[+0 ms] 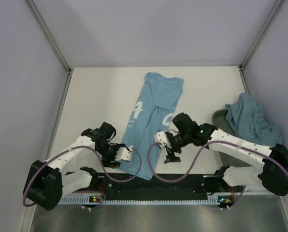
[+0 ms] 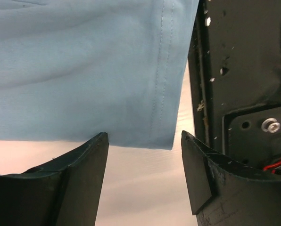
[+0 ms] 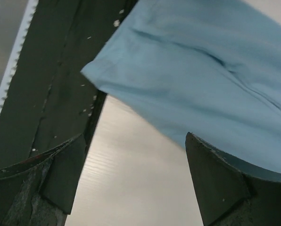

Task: Fold and stack the t-shirts
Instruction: Rotate the tshirt 90 degrees, then grab the bottom of the folded rectangular tshirt with both arms, then fold the folded rectangular tshirt in 1/3 of the way

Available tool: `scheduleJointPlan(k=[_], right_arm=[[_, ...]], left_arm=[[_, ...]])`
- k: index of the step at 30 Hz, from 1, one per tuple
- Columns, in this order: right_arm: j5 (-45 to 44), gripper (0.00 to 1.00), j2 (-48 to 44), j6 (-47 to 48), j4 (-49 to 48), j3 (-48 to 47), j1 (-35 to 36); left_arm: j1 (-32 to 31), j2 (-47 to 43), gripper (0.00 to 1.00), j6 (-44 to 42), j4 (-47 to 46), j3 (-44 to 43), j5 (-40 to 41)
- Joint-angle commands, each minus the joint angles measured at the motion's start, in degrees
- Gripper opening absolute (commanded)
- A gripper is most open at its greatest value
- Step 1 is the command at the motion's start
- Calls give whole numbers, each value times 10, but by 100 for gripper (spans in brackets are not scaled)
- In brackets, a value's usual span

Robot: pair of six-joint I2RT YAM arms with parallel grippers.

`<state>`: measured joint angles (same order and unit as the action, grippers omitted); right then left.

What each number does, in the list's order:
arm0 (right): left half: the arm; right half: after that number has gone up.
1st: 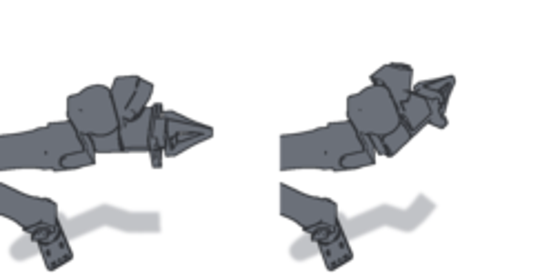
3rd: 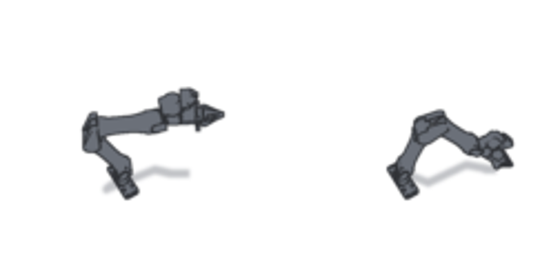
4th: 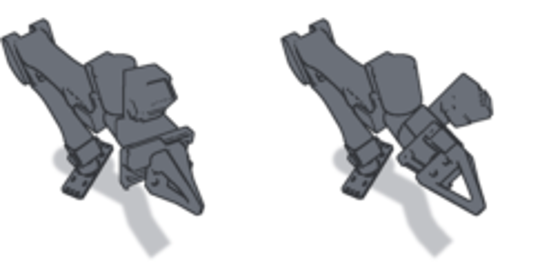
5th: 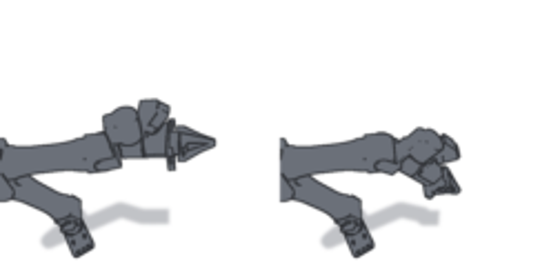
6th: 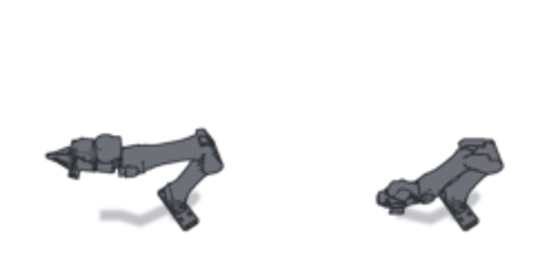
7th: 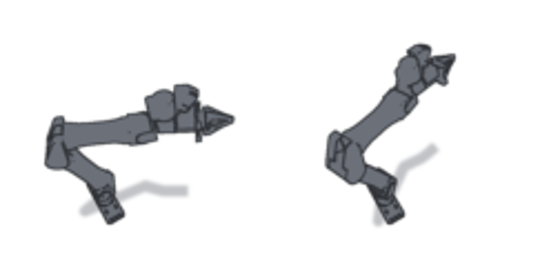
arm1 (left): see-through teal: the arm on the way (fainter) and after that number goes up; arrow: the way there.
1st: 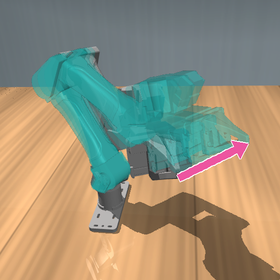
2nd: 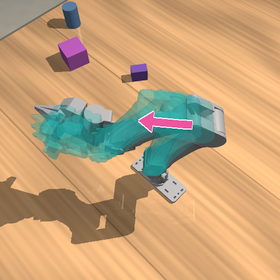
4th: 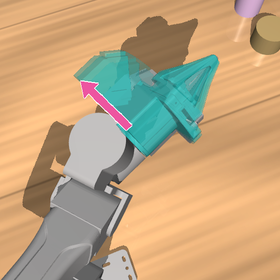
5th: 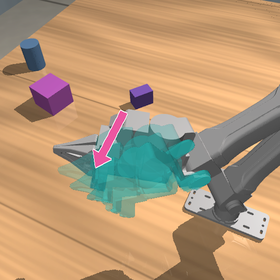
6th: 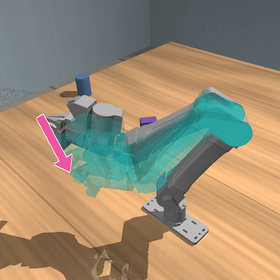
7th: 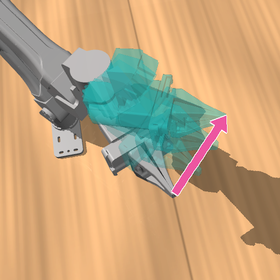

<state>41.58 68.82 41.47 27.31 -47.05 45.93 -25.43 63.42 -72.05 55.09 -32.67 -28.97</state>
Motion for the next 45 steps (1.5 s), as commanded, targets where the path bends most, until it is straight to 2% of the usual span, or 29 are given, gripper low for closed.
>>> scheduleJointPlan(k=[1, 5, 8, 13, 15, 16, 17, 19, 21, 22, 25, 30, 34, 39, 45], right_arm=[[-75, 85, -12, 84, 2, 36, 118], [-180, 84, 12, 49, -179, 108, 227], [-218, 83, 49, 39, -291, 125, 272], [-232, 77, 127, 49, -317, 106, 309], [-225, 67, 150, 48, -308, 96, 311], [-224, 58, 157, 52, -302, 94, 311], [-221, 45, 161, 56, -298, 94, 311], [-215, 24, 154, 65, -281, 98, 311], [-214, 10, 126, 70, -254, 100, 311], [-212, 4, 114, 67, -244, 100, 311], [-204, 0, 79, 35, -233, 100, 310], [-220, 0, 45, -81, -233, 80, 247], [-215, 0, 16, -109, -246, 78, 154], [-212, 0, 18, -116, -295, 78, 23], [-206, 0, 69, -103, -359, 53, -83]], left_arm=[[-2, -15, 67, -70, -27, 17, 30], [-10, -15, 67, -52, -44, 32, 51], [-16, -21, 67, -48, -53, 47, 59], [-19, -24, 66, -48, -53, 53, 88], [-21, -23, 65, -46, -59, 58, 95], [-22, -22, 64, -43, -65, 59, 96], [-23, -21, 60, -39, -70, 61, 95], [-23, -18, 43, -23, -87, 64, 97], [-23, -16, 20, -7, -97, 60, 109], [-23, -16, 0, 3, -98, 54, 113], [-23, -20, 0, 54, -81, 5, 108], [-20, -12, 0, 156, -76, -105, 110], [-20, 31, 0, 236, -102, -200, 117], [-18, 142, 0, 283, -142, -315, 173], [-13, 301, 0, 314, -153, -446, 194]])
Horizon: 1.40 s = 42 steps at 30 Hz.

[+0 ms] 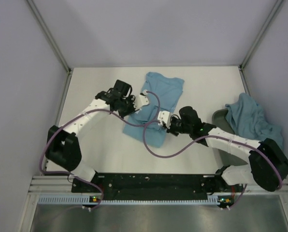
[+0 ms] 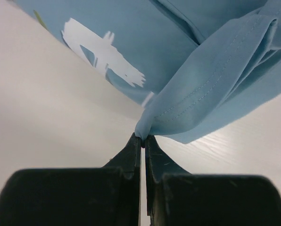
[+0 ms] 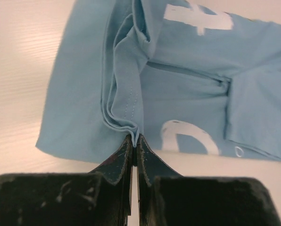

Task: Fold and stack the t-shirts
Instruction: Fold the folded rectangular tshirt in 1/3 of the way

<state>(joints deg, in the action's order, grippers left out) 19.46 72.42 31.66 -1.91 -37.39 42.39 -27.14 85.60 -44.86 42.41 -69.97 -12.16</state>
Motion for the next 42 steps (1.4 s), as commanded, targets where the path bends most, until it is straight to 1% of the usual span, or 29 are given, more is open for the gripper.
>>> scheduleJointPlan(k=[1, 4, 8, 12, 15, 17, 21, 25, 27, 29, 30, 31, 34, 35, 36, 37, 39, 41, 42], right_arm=[[17, 0, 46, -3, -76, -50, -58], [28, 0, 90, 0, -102, -67, -92], [30, 0, 148, 7, -113, -102, -129], [39, 0, 198, 16, -93, -139, -151], [37, 0, 220, 25, -69, -167, -155], [35, 0, 238, 33, -27, -195, -155], [-23, 0, 259, 35, 10, -226, -155], [-52, 0, 272, 46, 17, -237, -155], [-73, 0, 279, 46, 37, -243, -155], [-75, 0, 286, 51, 35, -247, -155], [-77, 5, 291, 49, 35, -251, -155], [-92, 7, 300, 48, 35, -259, -155], [-207, 16, 336, 1, 25, -303, -167], [-237, 18, 346, -29, 24, -318, -181], [-240, 20, 352, -62, 23, -332, -202], [-200, 23, 357, -90, 23, -345, -223], [-148, 28, 357, -120, 10, -364, -256], [-142, 30, 339, -98, 39, -374, -260], [-136, 32, 321, -80, 48, -368, -255]], left_arm=[[5, 104, 0, 48, -26, -97, 33], [10, 173, 0, 64, -28, -170, 43], [15, 242, 0, 79, -36, -245, 63], [19, 300, 0, 82, -23, -304, 70], [18, 330, 0, 79, -12, -324, 73], [19, 344, 0, 79, -9, -330, 81], [18, 358, 0, 74, -6, -338, 96], [18, 365, 0, 71, -2, -347, 90], [18, 371, 0, 71, 0, -353, 88], [18, 376, 1, 72, 4, -361, 85], [17, 378, 6, 74, 5, -364, 84], [18, 381, 11, 78, 3, -368, 85], [17, 393, 31, 97, -18, -394, 116], [19, 397, 37, 103, -30, -408, 159], [23, 401, 44, 108, -45, -421, 183], [27, 403, 49, 114, -62, -436, 211], [43, 411, 54, 126, -79, -474, 237], [61, 416, 55, 139, -57, -518, 218], [67, 409, 54, 141, -43, -528, 184]])
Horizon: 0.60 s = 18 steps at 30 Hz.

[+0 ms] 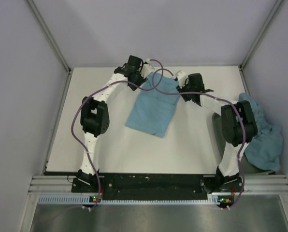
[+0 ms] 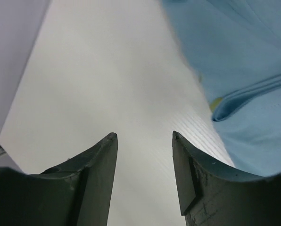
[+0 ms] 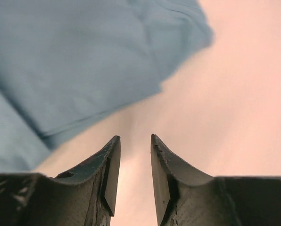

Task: Fold and stack the t-shirts
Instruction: Fold the folded rectangular tshirt in 1/3 of the way

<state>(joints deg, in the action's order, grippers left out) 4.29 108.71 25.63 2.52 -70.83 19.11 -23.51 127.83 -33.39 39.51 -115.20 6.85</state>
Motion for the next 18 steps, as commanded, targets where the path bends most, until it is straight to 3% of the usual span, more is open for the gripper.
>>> scheduleJointPlan(k=[1, 4, 9, 13, 18], right_arm=[[27, 34, -66, -11, 7, -21, -19], [89, 39, -157, 16, -8, 61, 2], [136, 54, -322, 149, -54, 253, 132], [110, 57, -345, 222, -30, 320, 240], [49, 57, -288, 230, -46, 326, 297]], left_arm=[[35, -38, 53, 21, -1, -64, -39], [28, -137, 53, -64, 3, 61, -178], [20, -310, 53, -258, -3, 357, -361], [19, -375, 58, -357, -38, 487, -395], [13, -345, 62, -349, -74, 513, -354]])
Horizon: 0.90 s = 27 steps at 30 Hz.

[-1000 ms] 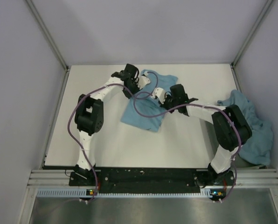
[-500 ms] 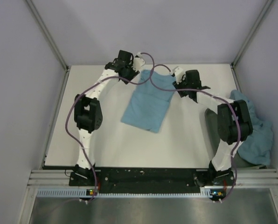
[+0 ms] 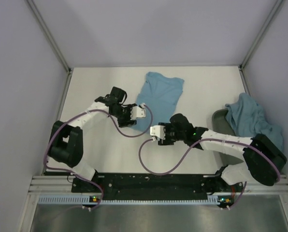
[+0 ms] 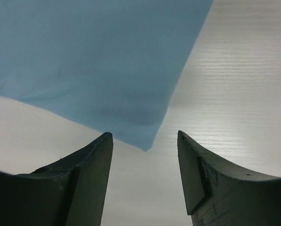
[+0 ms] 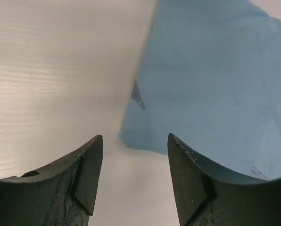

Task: Fold and stack the t-shirts
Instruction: Fold the folded rectangular tshirt in 1/3 of the way, then grab one side of the 2/3 rectangular tshirt with both arms

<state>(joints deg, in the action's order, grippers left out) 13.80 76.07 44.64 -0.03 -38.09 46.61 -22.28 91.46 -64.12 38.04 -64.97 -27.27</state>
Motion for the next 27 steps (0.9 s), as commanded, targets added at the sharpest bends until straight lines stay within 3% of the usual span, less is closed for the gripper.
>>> scheduleJointPlan(k=[1, 7, 9, 17, 20, 24, 27], right_arm=[[-60, 57, 50, 39, -27, -5, 30], [-94, 56, 119, 36, -11, -44, 41], [-106, 51, 136, 40, -1, -52, 46], [-112, 1, 143, 30, 28, -58, 46], [-115, 0, 137, 33, 47, -58, 47], [-112, 0, 121, 36, 46, -46, 46], [-107, 0, 115, 35, 47, -44, 46]], left_arm=[[0, 22, 62, -38, -68, 11, -2], [-11, 64, 61, -30, -83, 11, 31], [-14, 67, 60, -37, -75, 19, 36], [-20, 59, 59, -71, -24, 41, 54], [-19, 51, 60, -90, -17, 54, 57], [-23, 57, 60, -67, -82, 77, 83], [-30, 65, 52, -33, -132, 80, 99]])
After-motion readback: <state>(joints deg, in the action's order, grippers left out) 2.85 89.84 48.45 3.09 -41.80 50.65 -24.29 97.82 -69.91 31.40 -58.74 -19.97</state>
